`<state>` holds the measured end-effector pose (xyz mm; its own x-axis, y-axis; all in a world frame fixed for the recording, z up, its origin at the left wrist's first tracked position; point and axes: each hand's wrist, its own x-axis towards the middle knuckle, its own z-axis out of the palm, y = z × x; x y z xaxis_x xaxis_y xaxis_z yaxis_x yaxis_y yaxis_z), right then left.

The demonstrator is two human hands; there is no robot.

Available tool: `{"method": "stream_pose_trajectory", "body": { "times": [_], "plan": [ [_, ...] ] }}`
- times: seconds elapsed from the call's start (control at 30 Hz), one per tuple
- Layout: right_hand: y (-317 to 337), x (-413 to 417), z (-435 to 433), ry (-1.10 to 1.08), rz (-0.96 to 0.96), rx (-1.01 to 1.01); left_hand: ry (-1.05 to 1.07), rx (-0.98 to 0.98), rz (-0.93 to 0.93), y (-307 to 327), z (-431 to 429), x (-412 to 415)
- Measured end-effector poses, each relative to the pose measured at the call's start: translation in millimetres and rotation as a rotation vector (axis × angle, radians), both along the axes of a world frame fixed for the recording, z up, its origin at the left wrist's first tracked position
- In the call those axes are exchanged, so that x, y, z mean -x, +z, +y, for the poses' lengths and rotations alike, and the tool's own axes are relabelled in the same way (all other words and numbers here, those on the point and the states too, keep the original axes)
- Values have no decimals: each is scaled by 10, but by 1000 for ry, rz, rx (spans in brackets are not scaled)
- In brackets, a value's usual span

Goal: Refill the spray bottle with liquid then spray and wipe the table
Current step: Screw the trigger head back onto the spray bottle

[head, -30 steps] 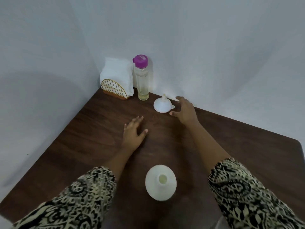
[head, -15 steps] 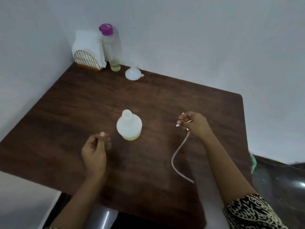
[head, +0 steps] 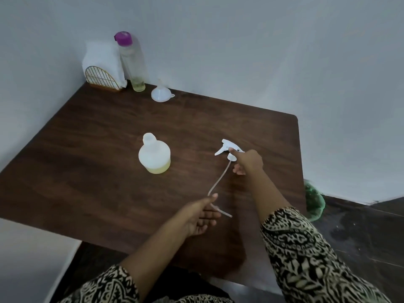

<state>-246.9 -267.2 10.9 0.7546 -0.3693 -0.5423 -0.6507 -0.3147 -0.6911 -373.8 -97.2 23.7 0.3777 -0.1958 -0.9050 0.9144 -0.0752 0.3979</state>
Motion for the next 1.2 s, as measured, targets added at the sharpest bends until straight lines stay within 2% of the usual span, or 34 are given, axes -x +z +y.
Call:
{"method": "stream_pose_trajectory", "body": {
  "times": [0.23, 0.33, 0.47, 0.57, 0.7, 0.83, 1.03, 1.2],
  "plan": [
    [-58, -107, 54, -79, 60, -70, 75, 16, -30, 68, -159, -7],
    [-29, -157, 52, -109, 59, -162, 187, 64, -68, 120, -52, 1],
    [215, -356, 174, -122, -2, -321, 333, 161, -204, 353, 289, -45],
    [522, -577, 346, -69, -67, -538, 324, 158, -372, 622, 563, -136],
    [1032, -880, 666, 0, -165, -756, 344, 39, -606, 982, 956, -400],
    [1452, -1090, 989, 1, -243, -869, 376, -158, -799, 1178, 1351, -726],
    [1677, -1238, 1228, -48, -404, -949, 357, -418, -915, 1075, 1503, -1071],
    [1609, -1186, 1202, -64, -444, -910, 296, -537, -930, 838, 1456, -1144]
  ]
}}
